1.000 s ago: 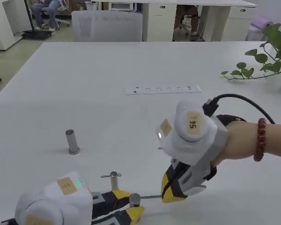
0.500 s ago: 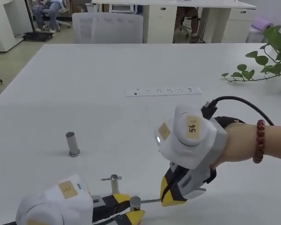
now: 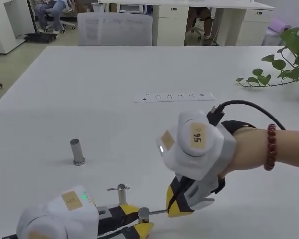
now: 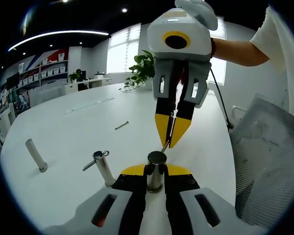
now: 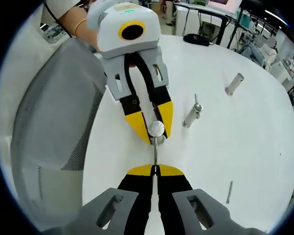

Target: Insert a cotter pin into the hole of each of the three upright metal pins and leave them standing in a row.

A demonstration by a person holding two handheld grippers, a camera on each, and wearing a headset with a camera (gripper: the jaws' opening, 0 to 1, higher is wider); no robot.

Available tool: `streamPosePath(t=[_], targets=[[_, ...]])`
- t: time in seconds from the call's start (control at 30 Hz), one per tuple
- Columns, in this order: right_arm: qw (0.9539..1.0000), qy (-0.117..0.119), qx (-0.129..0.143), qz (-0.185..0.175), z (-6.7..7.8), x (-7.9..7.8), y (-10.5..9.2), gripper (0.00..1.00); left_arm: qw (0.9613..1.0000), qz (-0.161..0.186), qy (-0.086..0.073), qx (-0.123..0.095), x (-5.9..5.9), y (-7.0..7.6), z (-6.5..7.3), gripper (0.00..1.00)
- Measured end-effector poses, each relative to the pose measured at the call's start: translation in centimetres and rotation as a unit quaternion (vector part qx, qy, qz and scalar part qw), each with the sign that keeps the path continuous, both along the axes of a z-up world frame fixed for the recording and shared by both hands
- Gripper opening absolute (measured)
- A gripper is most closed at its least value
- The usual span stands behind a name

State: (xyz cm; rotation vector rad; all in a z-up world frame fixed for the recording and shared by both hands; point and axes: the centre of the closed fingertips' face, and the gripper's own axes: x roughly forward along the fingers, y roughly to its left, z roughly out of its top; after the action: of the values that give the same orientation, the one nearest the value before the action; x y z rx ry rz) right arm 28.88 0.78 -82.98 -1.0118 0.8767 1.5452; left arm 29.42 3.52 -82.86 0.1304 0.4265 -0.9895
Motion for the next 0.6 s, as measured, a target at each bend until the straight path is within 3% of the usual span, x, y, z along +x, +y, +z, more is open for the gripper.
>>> streamPosePath(t=[0.37,0.6], targets=[[0.9989,-0.026,0.000,0.038,0.08,0.38,0.00,0.03,1.0000,-0.005,-0.003,-0.003,0.08,-0.03,-0.07,0.12],[0.9965,-0.034,0.022,0.073,0.30,0.41,-0.10,0.03,1.0000,-0.006,-0.003,-0.003,0.09,-0.05,-0.07,0.11]])
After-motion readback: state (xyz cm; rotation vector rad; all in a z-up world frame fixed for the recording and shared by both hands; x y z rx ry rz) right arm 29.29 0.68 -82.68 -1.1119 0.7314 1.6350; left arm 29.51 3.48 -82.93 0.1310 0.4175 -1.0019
